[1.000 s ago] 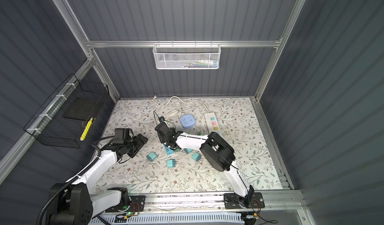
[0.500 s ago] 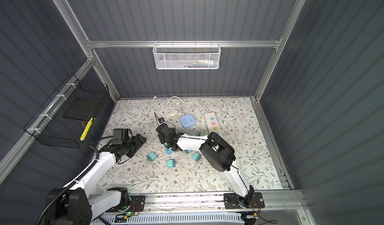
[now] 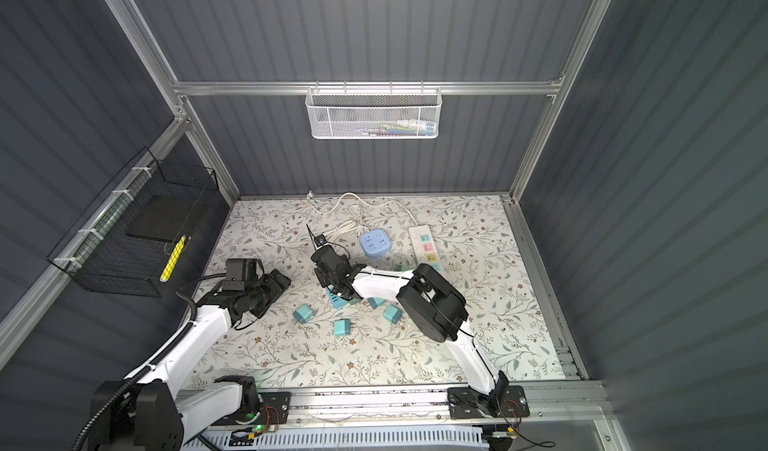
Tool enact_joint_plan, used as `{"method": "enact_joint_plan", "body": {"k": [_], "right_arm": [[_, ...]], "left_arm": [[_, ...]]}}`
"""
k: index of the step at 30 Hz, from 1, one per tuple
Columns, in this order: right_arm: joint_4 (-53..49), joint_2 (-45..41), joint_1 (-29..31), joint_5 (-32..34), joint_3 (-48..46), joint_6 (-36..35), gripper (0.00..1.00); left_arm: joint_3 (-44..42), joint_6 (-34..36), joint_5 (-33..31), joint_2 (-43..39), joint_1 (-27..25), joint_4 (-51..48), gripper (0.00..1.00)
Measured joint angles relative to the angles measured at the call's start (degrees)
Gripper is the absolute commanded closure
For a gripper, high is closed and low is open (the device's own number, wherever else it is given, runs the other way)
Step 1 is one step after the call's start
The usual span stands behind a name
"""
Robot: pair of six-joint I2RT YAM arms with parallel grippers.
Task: Insert the plug
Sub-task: 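Press the teal adapter down into the strip socket with right gripper, then open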
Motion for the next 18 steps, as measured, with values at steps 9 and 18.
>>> {"method": "enact_joint_plan", "body": {"k": [9, 18], "right_arm": [[-3.1, -1.2, -0.3, -2.3, 0.5, 0.4, 0.62], [-13.9, -2.8, -0.2, -7.3, 2.1, -0.4, 0.46]], "left_arm": [[0.2, 0.0, -0.2, -0.5, 0.0, -0.5, 0.09], [1.9, -0.1, -0.2, -1.5, 0.0, -0.7, 0.08]]}}
